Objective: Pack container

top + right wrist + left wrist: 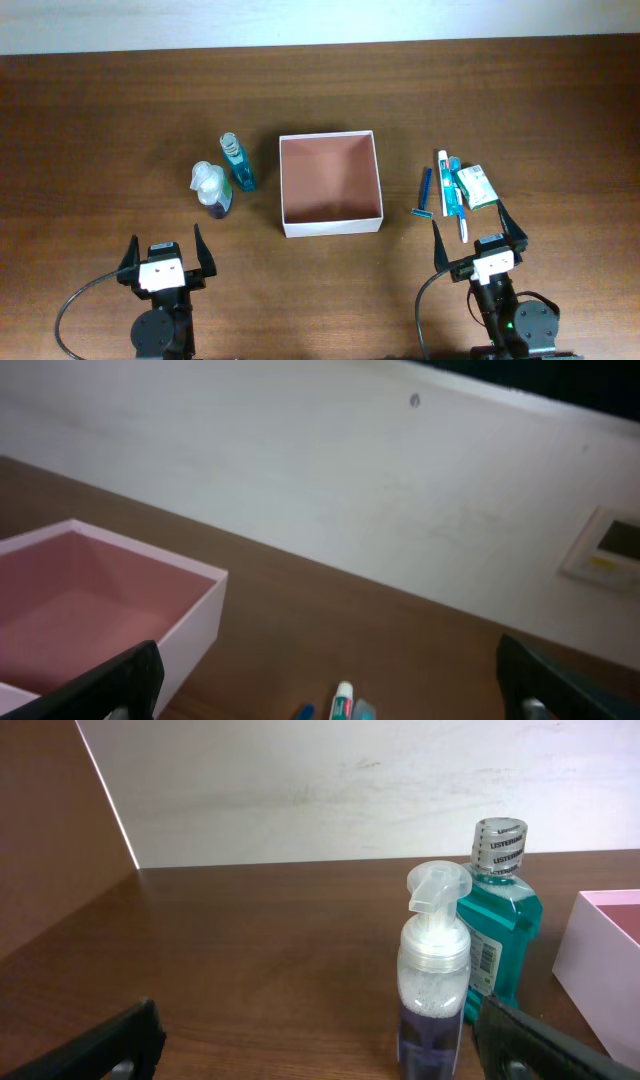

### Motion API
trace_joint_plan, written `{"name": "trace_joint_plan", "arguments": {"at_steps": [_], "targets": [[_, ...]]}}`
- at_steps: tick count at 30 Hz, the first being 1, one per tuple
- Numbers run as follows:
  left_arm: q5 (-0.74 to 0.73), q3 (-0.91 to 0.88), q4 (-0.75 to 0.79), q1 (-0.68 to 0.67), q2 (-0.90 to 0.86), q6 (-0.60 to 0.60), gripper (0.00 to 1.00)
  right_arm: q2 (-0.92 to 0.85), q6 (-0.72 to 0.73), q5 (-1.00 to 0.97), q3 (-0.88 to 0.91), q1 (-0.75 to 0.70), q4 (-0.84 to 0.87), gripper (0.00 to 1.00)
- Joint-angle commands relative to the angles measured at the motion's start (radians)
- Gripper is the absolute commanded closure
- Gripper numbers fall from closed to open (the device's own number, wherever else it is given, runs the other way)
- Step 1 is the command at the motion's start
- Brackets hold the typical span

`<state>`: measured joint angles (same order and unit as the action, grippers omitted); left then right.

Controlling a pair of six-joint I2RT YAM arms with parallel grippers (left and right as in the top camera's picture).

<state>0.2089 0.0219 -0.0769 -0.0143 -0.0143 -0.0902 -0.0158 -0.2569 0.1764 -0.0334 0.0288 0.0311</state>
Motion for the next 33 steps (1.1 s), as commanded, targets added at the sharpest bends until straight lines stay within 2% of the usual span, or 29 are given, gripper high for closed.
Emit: {"name": "trace_joint_plan", "arguments": {"at_steps": [1, 4, 33], "targets": [[-0.011, -0.008, 0.006, 0.004, 0.009, -0.016, 0.00, 0.012, 0.029, -0.024, 0.028, 0.010, -0.048, 0.01], [-0.011, -0.008, 0.006, 0.004, 0.009, -0.017, 0.01, 0.012, 0.029, -0.026, 0.028, 0.010, -0.099, 0.01], [-0.011, -0.008, 0.006, 0.004, 0.009, -0.016, 0.01, 0.011, 0.018, -0.039, 0.028, 0.010, -0.096, 0.01]]}}
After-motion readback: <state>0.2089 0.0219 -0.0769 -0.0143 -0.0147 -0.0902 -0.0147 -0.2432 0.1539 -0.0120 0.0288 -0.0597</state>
